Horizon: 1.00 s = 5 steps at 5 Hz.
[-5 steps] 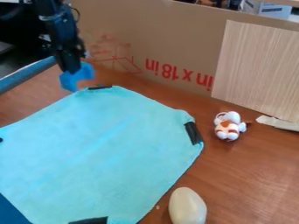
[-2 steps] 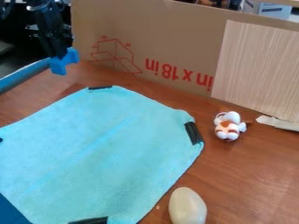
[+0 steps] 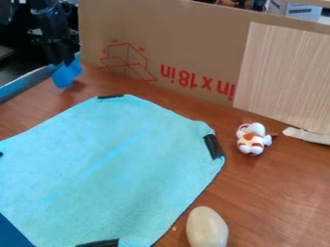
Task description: Take something blue on the cloth to come outside
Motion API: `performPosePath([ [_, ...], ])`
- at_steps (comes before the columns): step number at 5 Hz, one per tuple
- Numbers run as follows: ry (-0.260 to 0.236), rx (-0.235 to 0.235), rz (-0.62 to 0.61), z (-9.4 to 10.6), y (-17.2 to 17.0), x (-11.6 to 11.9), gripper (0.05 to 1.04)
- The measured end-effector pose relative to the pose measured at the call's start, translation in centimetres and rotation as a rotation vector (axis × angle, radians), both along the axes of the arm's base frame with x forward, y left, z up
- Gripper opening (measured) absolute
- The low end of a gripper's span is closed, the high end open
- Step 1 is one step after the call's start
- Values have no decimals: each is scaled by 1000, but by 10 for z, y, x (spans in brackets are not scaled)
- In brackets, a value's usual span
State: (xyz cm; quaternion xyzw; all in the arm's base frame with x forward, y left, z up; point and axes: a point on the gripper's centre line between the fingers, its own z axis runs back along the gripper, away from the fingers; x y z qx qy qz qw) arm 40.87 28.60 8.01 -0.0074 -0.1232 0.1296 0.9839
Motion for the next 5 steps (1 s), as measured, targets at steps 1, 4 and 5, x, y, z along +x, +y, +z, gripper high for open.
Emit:
performPosePath([
  [1,15,-10,-22,-6,-3,-2,810],
  [4,-7,-57,-200,35,-37,-30,999],
  [5,2,-56,-369,66,-65,-64,999],
])
